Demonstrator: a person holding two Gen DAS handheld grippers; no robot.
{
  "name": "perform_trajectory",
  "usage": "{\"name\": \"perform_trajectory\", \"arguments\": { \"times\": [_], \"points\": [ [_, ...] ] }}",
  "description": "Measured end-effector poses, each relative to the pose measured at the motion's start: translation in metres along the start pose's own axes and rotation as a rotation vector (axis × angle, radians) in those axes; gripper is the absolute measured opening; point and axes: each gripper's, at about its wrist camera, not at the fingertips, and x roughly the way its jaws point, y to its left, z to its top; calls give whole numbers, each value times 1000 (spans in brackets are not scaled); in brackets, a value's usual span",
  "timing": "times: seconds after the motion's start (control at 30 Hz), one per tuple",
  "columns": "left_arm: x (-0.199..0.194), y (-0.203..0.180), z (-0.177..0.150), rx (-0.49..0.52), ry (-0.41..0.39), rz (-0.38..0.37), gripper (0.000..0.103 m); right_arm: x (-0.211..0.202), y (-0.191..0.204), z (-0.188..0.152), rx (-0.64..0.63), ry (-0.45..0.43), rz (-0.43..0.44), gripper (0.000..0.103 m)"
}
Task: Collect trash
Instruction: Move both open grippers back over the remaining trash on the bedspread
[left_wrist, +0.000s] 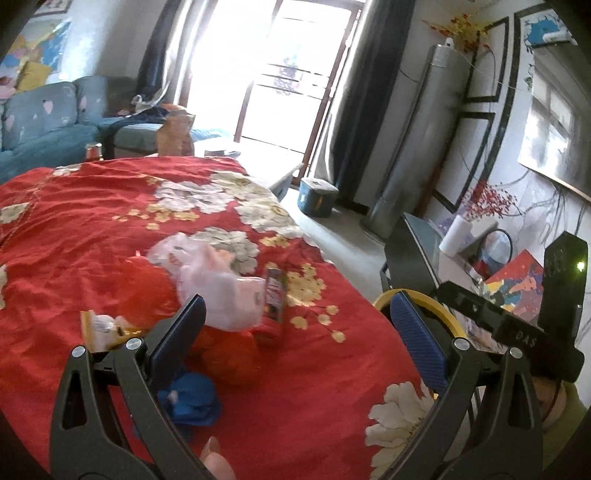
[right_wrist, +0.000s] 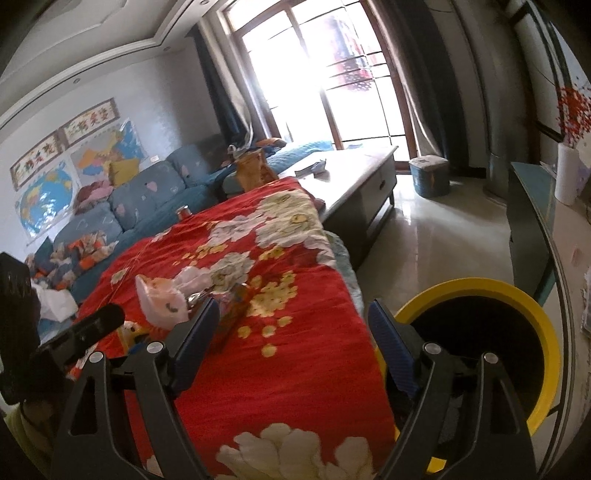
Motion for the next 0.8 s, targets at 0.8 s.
{"name": "perform_trajectory", "arguments": {
  "times": [0.8],
  "points": [
    [-35,86,7,-159,-63,154,92,30,84,-5,-175,45,88,82]
  ]
}}
